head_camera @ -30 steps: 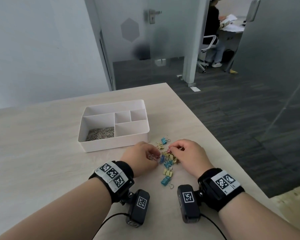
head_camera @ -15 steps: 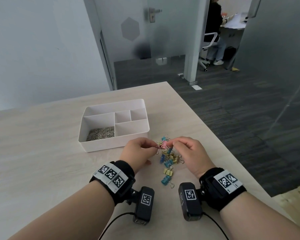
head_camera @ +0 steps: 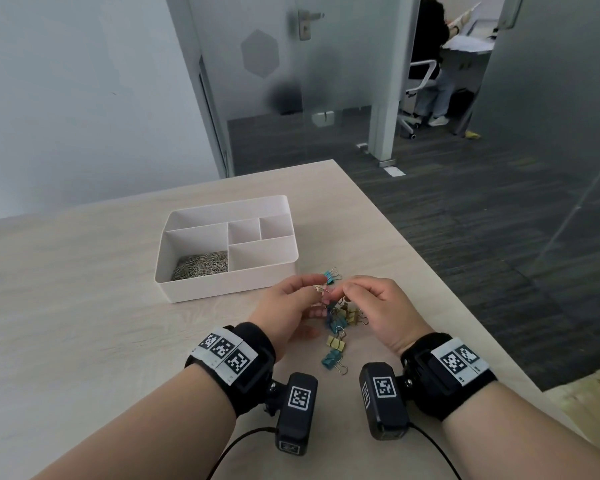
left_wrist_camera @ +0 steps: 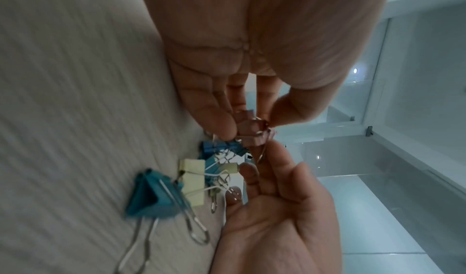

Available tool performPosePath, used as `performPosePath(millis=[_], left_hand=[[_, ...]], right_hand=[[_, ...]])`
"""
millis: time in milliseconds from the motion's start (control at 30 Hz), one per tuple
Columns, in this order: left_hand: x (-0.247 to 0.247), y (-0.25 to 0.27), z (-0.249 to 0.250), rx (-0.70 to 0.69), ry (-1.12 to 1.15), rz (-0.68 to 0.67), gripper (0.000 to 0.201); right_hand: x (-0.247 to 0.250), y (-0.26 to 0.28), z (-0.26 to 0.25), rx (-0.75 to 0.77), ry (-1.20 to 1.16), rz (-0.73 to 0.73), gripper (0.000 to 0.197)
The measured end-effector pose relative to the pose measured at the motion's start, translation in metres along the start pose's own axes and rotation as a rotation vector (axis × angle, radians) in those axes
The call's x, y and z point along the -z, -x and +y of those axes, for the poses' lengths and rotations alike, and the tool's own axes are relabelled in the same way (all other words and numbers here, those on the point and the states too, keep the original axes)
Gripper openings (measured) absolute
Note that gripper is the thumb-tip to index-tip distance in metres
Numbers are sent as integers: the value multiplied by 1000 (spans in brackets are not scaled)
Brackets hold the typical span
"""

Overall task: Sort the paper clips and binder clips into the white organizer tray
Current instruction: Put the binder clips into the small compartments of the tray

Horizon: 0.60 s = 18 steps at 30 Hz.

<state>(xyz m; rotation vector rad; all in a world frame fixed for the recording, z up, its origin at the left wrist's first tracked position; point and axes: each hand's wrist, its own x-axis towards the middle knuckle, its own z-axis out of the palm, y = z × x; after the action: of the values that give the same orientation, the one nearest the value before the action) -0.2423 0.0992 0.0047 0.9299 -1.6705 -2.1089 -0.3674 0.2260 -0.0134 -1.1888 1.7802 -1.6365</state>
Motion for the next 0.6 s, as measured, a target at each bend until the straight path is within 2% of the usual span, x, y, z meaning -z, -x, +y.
performPosePath(millis=[200, 367, 467, 600], left_hand=[[2, -1, 1, -2, 45, -62, 11], [8, -3, 1, 30, 137, 22, 9], [17, -3, 9, -15, 113, 48, 11], [36, -9, 36, -149, -65, 80, 11]], right_hand=[[2, 0, 1, -3, -9, 24, 26], [2, -1, 1, -65, 100, 133, 23], [2, -1, -1, -117, 107, 171, 22], [2, -1, -2, -140, 121, 163, 22]])
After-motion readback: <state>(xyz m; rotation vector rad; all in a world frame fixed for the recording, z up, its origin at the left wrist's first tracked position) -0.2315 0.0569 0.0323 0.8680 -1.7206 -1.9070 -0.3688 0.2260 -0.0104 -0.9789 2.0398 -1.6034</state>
